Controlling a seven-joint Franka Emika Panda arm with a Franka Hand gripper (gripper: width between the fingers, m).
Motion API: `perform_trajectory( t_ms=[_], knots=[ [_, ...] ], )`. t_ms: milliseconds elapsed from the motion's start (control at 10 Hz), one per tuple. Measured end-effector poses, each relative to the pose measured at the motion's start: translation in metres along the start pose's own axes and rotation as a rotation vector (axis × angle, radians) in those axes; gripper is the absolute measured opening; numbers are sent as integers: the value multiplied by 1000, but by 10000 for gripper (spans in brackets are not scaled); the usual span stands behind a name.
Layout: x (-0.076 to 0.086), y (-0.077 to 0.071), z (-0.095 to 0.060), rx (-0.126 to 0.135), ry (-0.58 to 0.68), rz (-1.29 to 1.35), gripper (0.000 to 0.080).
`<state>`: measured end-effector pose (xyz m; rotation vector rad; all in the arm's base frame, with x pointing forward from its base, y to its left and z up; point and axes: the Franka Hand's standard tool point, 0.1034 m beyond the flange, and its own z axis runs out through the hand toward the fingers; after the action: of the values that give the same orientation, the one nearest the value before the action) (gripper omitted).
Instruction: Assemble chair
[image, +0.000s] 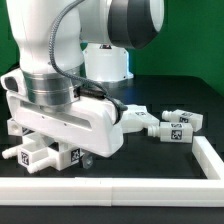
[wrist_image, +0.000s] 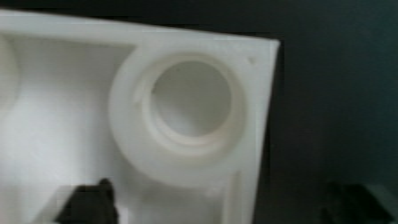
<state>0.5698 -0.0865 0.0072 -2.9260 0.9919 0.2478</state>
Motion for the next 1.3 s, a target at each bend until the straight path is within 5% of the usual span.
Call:
perform_trajectory(
  t_ms=[100,200,400,700,1000,1300],
  knots=[
    [0,0,0,0,0,0,424],
    [0,0,0,0,0,0,424],
    [0,0,0,1,0,6,109],
    [3,-10,-4,13,27,242,28],
    [0,-32,-6,69,114,385,28],
    [2,-27,-5,46,119,160,28]
  ],
)
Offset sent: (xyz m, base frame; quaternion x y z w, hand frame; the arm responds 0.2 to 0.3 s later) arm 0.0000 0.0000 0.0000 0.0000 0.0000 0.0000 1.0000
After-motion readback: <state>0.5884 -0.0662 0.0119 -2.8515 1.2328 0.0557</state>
